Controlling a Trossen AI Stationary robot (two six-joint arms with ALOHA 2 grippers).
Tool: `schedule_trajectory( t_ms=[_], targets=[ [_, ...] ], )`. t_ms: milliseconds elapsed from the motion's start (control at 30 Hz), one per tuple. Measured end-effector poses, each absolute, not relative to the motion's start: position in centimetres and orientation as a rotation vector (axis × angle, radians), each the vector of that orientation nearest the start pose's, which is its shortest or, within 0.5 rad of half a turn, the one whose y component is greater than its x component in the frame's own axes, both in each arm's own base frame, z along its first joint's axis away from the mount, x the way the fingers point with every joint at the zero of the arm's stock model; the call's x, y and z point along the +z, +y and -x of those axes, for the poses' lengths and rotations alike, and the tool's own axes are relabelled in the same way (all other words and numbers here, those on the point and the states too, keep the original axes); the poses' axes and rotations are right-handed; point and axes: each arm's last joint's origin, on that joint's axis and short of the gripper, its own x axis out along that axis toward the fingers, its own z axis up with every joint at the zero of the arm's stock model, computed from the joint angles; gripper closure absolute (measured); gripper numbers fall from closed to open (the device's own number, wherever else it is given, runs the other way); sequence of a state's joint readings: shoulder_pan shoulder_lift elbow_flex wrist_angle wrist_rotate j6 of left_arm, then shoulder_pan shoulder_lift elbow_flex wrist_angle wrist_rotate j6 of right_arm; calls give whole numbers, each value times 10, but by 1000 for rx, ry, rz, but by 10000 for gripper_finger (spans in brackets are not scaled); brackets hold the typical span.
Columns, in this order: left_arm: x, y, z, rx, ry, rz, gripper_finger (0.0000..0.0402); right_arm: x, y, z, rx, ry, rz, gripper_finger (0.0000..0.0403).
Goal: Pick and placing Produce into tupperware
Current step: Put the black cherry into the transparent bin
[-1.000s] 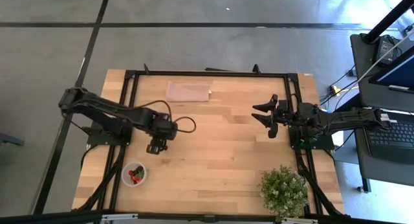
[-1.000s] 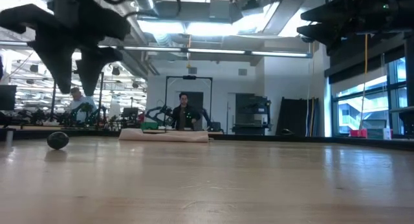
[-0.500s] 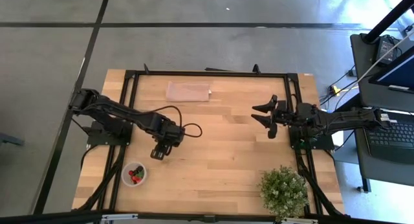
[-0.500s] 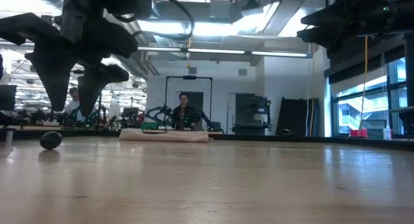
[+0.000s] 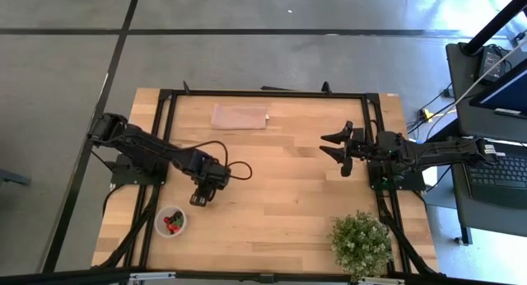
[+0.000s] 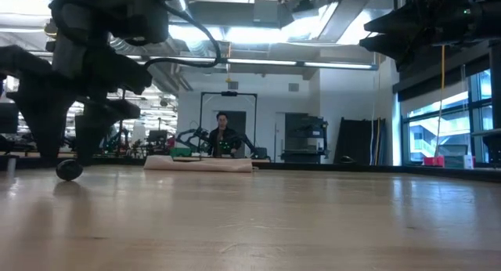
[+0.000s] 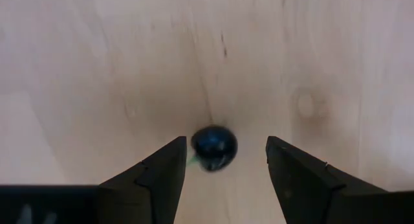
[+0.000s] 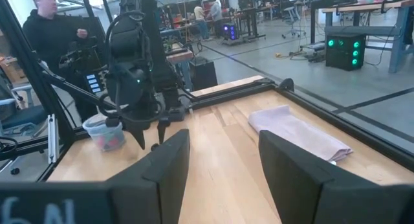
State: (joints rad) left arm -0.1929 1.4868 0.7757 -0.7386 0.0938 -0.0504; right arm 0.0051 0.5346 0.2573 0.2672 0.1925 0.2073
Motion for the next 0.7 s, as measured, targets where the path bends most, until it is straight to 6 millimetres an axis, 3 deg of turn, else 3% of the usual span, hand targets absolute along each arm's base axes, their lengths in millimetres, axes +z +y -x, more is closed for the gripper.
schedule_trajectory(
  t_ms=[467,700],
  targets=[
    [139,-50,-222,-185,1425,-25,203,228,-5,-141,-188,-10,-207,214],
    [134,-48,-217,-175,1437,-25,225,228,-5,-141,-188,-12,-226,214]
  ],
)
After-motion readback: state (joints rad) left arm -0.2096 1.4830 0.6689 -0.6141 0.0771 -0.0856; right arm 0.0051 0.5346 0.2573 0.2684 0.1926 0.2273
